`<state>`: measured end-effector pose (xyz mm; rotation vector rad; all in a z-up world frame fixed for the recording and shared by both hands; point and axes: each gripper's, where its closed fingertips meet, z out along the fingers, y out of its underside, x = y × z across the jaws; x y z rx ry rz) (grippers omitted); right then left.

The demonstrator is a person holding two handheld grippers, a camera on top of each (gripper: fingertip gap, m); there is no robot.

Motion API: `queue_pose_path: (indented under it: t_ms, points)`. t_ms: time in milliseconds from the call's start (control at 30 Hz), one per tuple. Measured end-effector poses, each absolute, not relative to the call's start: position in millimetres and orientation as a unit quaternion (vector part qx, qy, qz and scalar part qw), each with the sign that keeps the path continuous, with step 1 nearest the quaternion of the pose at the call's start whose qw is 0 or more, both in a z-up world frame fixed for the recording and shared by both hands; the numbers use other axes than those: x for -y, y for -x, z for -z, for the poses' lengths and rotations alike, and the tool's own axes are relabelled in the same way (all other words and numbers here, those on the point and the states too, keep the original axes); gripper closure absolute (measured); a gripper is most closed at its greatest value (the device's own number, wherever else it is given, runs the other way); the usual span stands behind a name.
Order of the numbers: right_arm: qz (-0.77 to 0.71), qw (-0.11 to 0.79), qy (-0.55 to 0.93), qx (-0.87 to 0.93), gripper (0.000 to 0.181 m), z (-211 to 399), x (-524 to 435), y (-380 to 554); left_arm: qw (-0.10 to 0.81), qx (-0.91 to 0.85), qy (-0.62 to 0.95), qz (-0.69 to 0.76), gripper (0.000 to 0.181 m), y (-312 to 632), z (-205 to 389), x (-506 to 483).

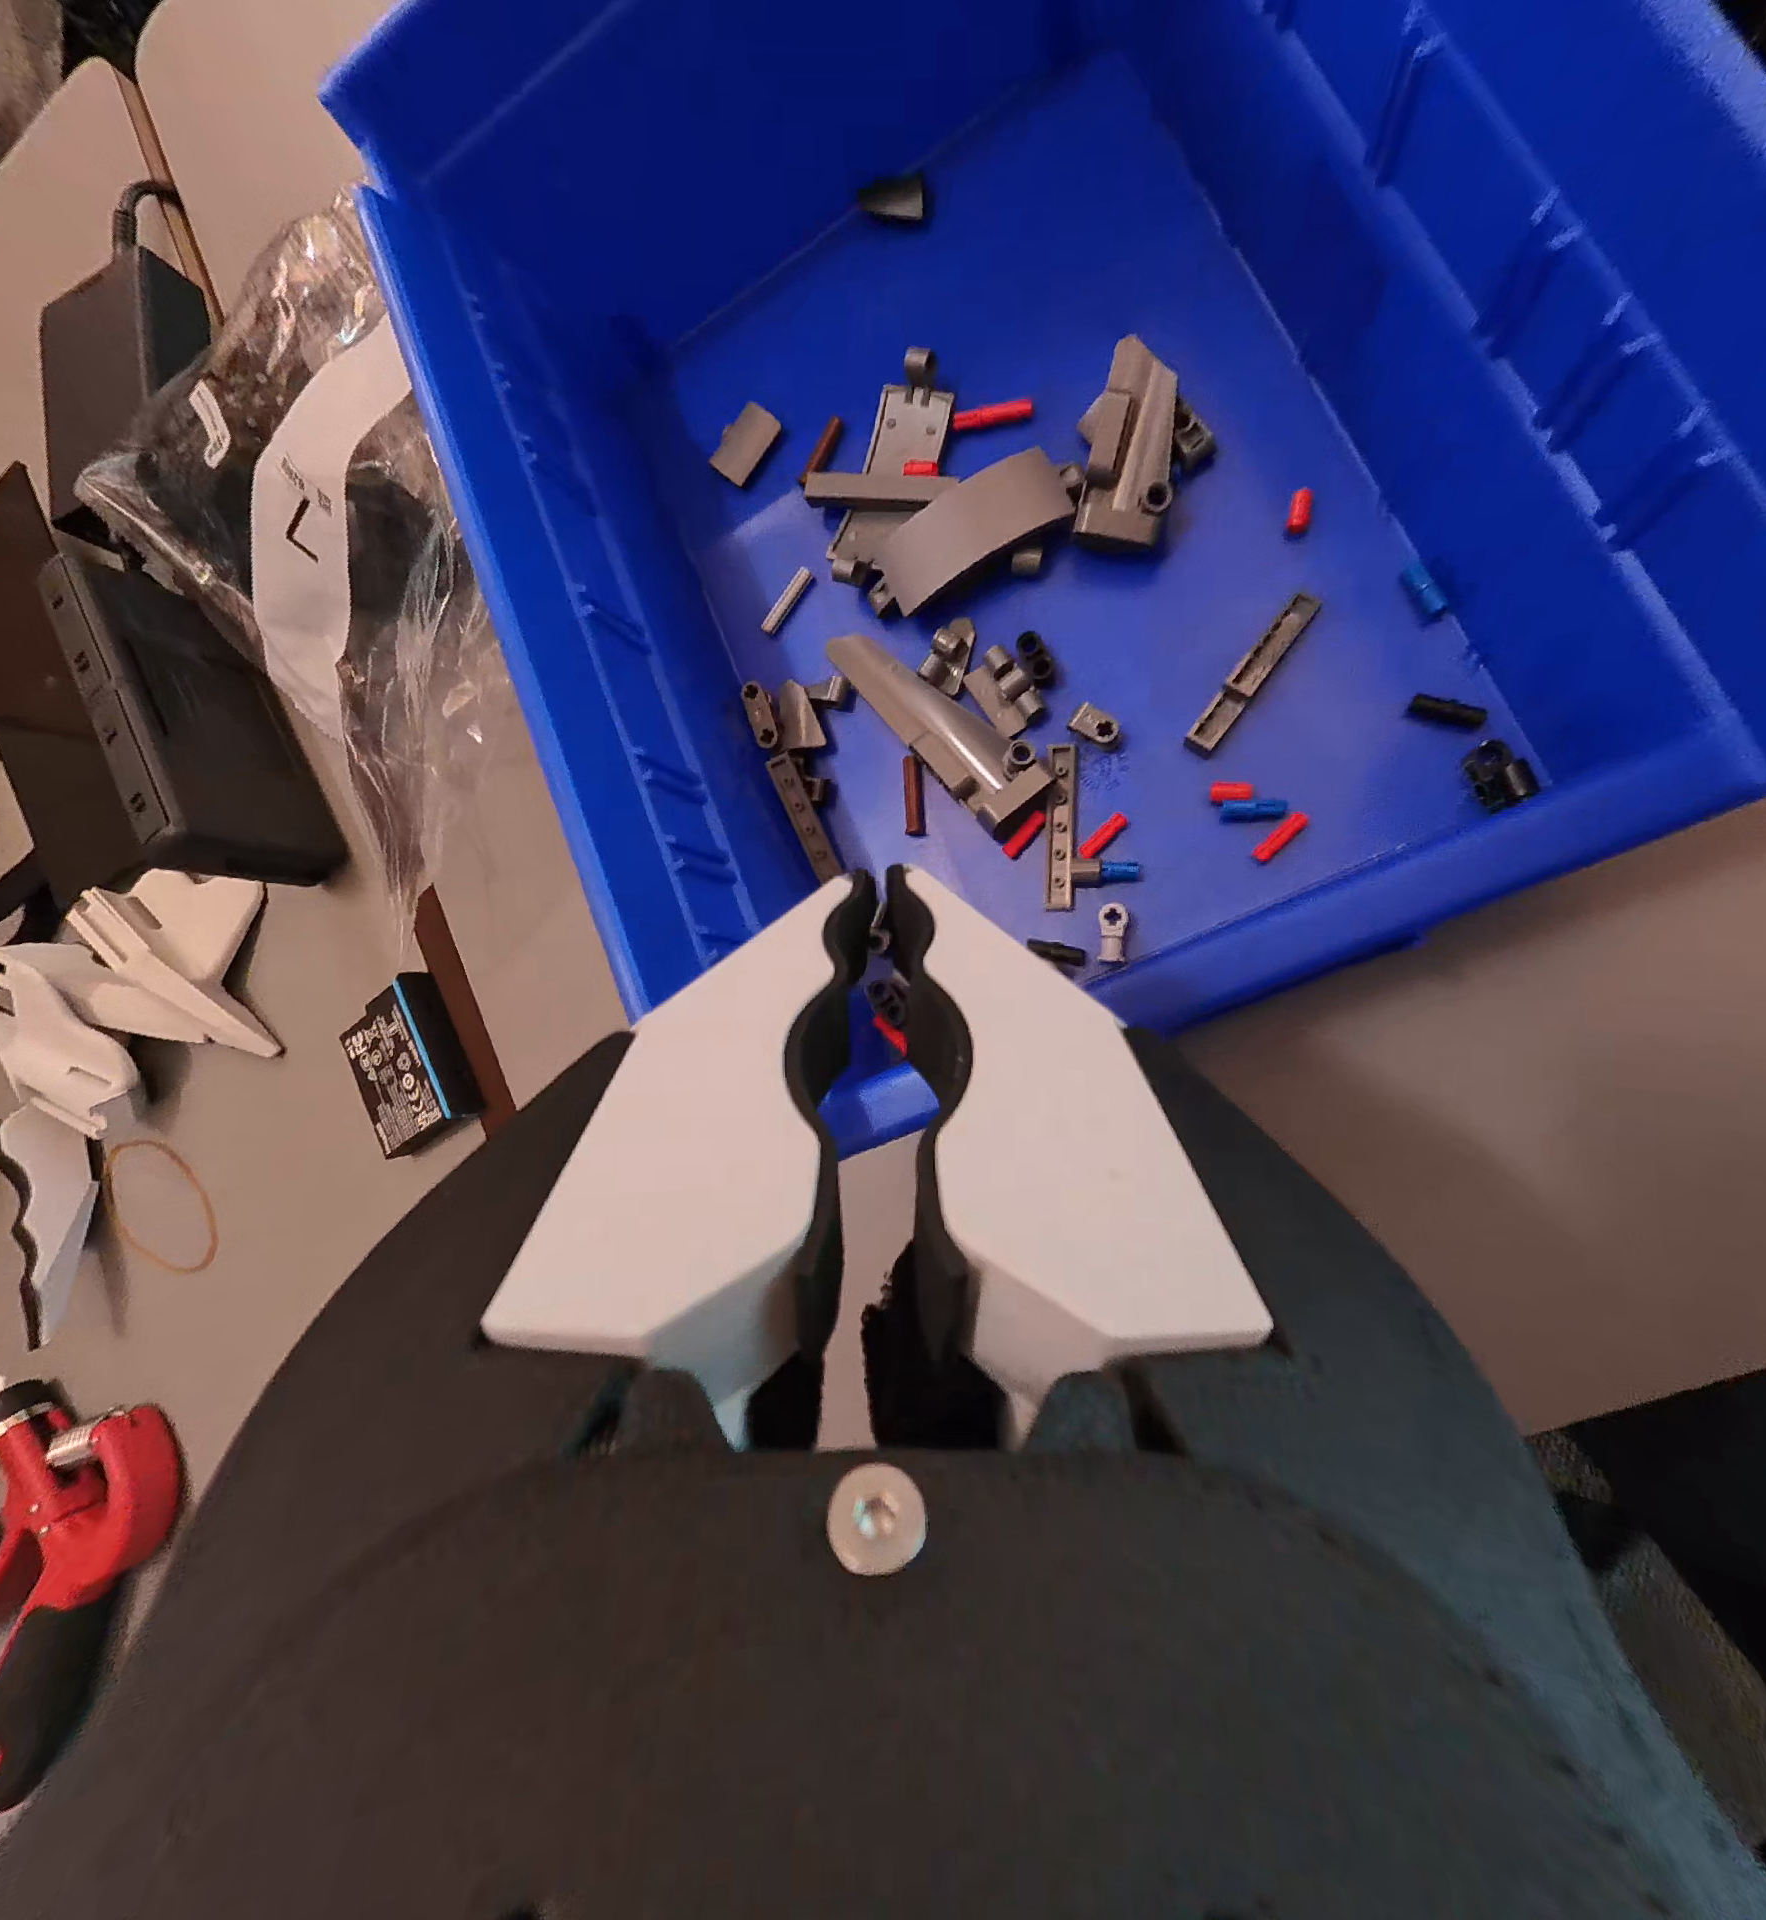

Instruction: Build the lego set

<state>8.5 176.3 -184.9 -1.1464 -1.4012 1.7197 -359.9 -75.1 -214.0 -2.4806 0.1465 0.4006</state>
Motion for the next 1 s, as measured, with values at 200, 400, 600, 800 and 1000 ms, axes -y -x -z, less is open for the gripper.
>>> queue_pose_path:
  t_ms: [200, 400, 600, 800, 1000]
  points:
    - [-0.650, 0.316, 0.435, 0.537, 0.174, 186, -175, -8, 0.273, -0.066, 0.950, -0.137, 0.181, 356, 228, 76]
    - [-0.653, 0.318, 0.432, 0.534, 0.174, 184, -175, -8, 0.286, -0.084, 0.947, -0.119, 0.180, 345, 234, 65]
    - [-0.649, 0.314, 0.446, 0.530, 0.174, 188, -177, -4, 0.315, -0.104, 0.939, -0.091, 0.179, 336, 235, 54]
    - [-0.653, 0.300, 0.458, 0.524, 0.173, 190, -180, -2, 0.336, -0.146, 0.929, -0.044, 0.179, 320, 231, 45]
    - [-0.658, 0.280, 0.468, 0.519, 0.171, 193, -183, -1, 0.342, -0.167, 0.924, -0.042, 0.176, 320, 230, 35]
